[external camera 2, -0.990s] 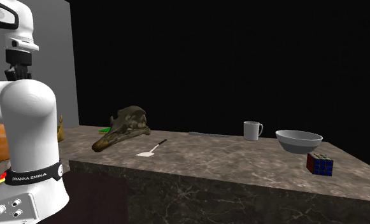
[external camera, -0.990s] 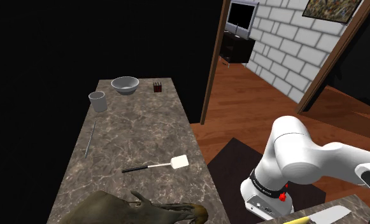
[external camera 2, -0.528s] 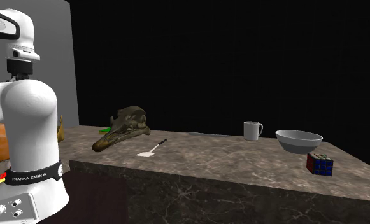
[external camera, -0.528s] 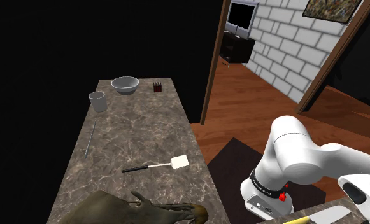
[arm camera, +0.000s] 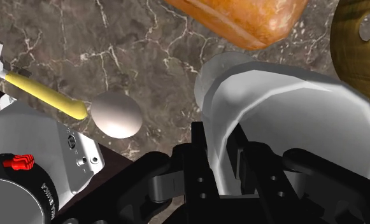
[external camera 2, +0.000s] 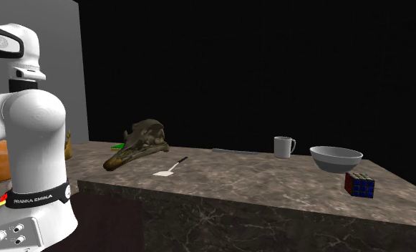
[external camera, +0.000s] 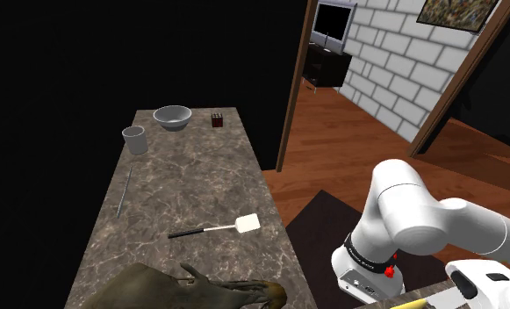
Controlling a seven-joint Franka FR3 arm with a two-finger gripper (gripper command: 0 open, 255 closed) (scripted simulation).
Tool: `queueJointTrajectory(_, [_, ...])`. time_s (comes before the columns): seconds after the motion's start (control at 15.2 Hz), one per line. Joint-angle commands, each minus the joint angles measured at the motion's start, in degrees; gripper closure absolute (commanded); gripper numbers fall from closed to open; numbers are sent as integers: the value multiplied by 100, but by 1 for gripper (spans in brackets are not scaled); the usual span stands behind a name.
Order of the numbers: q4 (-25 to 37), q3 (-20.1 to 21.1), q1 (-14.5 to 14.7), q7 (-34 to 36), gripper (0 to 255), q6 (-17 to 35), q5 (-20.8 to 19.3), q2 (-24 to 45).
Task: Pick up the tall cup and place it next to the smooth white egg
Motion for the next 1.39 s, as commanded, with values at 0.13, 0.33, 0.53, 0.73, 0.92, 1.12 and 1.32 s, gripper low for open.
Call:
queueJointTrajectory(0.13, [-149,176,147,51,255,111,133,-49])
queueJointTrajectory(0.33, [-149,176,147,51,255,111,133,-49])
queueJointTrajectory(0.53, [-148,176,147,51,0,111,134,-49])
queueJointTrajectory(0.73, [-148,175,147,51,0,111,133,-49])
queueJointTrajectory(0.92, [-4,-18,38,6,0,76,-57,80])
queueJointTrajectory(1.12, [429,-497,-233,-92,0,-28,-536,462])
queueJointTrajectory(1.32, [428,-497,-231,-91,0,-26,-537,464])
